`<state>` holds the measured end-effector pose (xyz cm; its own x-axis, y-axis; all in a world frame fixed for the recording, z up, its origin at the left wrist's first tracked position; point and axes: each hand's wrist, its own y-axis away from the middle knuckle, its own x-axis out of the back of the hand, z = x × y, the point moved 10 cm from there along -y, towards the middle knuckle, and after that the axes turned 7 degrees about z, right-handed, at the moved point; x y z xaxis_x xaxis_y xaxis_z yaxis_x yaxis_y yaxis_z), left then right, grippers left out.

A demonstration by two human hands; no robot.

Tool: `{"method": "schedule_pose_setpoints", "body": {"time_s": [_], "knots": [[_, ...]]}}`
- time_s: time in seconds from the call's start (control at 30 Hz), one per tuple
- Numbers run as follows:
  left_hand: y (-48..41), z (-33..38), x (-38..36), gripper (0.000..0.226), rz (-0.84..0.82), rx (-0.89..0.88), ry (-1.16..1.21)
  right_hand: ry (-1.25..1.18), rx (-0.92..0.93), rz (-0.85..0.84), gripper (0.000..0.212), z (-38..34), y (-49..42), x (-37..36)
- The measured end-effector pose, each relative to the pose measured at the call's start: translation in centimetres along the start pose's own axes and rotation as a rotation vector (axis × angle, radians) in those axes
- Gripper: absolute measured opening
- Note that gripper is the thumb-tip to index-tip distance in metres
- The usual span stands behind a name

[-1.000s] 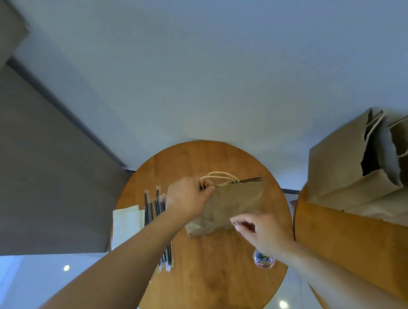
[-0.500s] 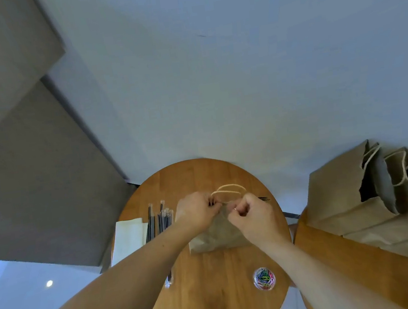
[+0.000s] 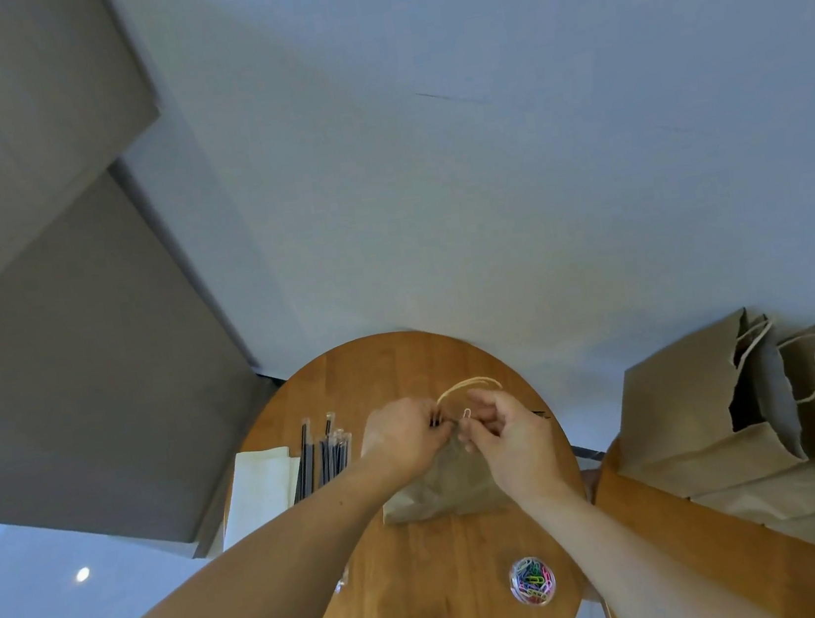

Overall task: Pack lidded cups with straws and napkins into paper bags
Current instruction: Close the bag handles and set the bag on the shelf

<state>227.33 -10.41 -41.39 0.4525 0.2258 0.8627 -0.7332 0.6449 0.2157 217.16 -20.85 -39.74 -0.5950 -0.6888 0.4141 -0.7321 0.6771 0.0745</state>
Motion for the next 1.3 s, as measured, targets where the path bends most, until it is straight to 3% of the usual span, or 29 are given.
{"method": "schedule_pose_setpoints", "body": {"time_s": [0.1, 0.27, 0.53, 0.7, 0.83, 1.0, 1.17, 1.3], "knots": [[0.0, 0.0, -0.1, 0.035, 0.002, -0.008, -0.02, 0.038, 0.102, -0.002, 0.019, -0.9, -0.1, -0.1], [-0.2, 0.1, 0.0, 0.035, 0.003, -0.031, -0.018, 0.182, 0.23, -0.003, 0.013, -2.0, -0.7, -0.2], [-0.7, 0.4, 0.1, 0.041, 0.041, -0.092, -0.025, 0.334, 0.287, -0.136, 0.015, -2.2, -2.0, -1.3], [-1.1, 0.7, 0.2, 0.031, 0.039, -0.143, -0.024, 0.451, 0.454, -0.175, 0.016, -3.6, -1.9, -1.7], [-1.3, 0.6, 0.1, 0.041, 0.025, -0.165, -0.021, 0.51, 0.534, -0.23, 0.013, -4.1, -1.9, -2.0], [-1.2, 0.7, 0.1, 0.043, 0.03, -0.183, 0.015, 0.558, 0.466, -0.281, 0.017, -2.9, -2.3, -2.3], [-1.2, 0.5, -0.1, 0.03, 0.029, -0.184, 0.042, 0.574, 0.415, -0.289, 0.018, -2.3, -2.5, -2.5], [-1.2, 0.6, 0.0, 0.036, 0.044, -0.195, 0.063, 0.564, 0.39, -0.29, 0.017, -2.0, -2.5, -2.5]]}}
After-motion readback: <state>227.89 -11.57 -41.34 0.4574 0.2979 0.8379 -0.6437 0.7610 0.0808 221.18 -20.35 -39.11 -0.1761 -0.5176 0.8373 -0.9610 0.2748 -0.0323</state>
